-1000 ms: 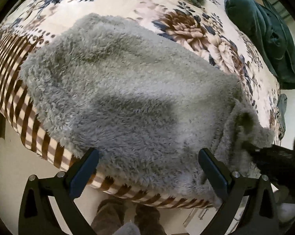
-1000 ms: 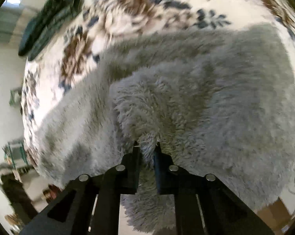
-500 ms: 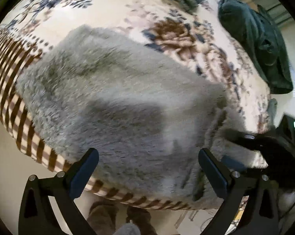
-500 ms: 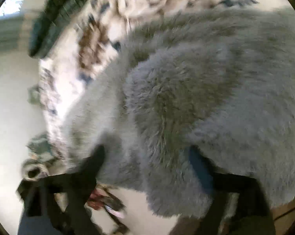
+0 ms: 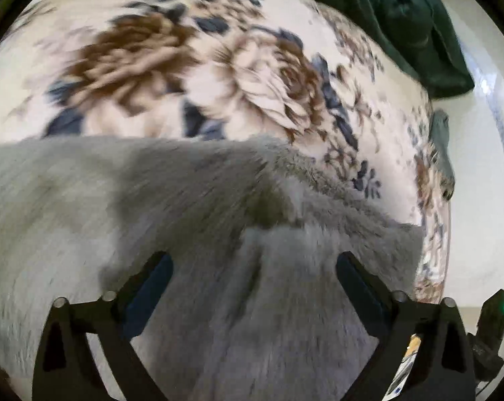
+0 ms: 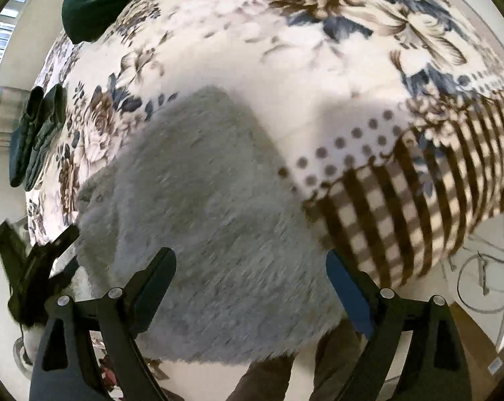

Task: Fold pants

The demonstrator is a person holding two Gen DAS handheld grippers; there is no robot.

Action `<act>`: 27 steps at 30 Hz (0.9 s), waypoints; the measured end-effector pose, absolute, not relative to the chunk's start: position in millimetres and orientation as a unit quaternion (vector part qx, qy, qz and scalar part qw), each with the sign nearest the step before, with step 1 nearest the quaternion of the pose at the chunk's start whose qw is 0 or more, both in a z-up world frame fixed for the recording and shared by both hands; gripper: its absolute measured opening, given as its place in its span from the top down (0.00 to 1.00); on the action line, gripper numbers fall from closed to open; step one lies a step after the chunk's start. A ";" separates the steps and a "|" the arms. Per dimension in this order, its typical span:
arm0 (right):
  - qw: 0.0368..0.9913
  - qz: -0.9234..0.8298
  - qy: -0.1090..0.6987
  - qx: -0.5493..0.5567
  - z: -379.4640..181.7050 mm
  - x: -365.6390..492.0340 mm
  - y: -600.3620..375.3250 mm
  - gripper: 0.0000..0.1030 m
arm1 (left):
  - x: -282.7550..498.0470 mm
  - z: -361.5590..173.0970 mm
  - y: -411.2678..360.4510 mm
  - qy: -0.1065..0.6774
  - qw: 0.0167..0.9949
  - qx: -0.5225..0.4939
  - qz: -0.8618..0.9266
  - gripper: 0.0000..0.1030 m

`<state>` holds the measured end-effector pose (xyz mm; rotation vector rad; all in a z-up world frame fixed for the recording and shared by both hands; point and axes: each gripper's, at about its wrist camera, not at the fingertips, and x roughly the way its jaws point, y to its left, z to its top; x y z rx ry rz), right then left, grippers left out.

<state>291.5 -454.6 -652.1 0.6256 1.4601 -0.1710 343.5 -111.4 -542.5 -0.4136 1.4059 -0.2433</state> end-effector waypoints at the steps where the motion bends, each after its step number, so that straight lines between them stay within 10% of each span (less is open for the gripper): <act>1: 0.696 -0.068 0.658 0.281 -657.5 293.9 -459.8 0.10 | 350.0 -547.4 -117.9 0.641 0.734 -0.185 -0.129 0.34; 2: 0.694 -0.059 0.661 0.281 -663.7 296.1 -463.7 0.10 | 349.8 -549.0 -121.1 0.641 0.732 -0.181 -0.142 0.79; 3: 0.692 -0.054 0.663 0.282 -668.5 297.4 -467.1 0.10 | 353.1 -551.3 -124.8 0.646 0.728 -0.172 -0.149 0.87; 13: 0.679 -0.031 0.687 0.258 -707.4 300.7 -444.5 0.10 | 365.3 -553.0 -107.5 0.632 0.742 -0.189 -0.117 0.90; 17: 0.702 -0.069 0.683 0.190 -686.6 294.2 -429.8 0.08 | 357.7 -538.9 -104.1 0.625 0.747 -0.199 -0.111 0.77; 20: 0.719 -0.090 0.679 0.121 -669.6 289.3 -402.9 0.00 | 338.8 -515.7 -96.6 0.610 0.765 -0.188 -0.085 0.24; 27: 0.727 -0.056 0.681 0.067 -649.3 277.1 -316.3 0.00 | 260.9 -487.8 -18.4 0.593 0.766 -0.246 0.011 0.19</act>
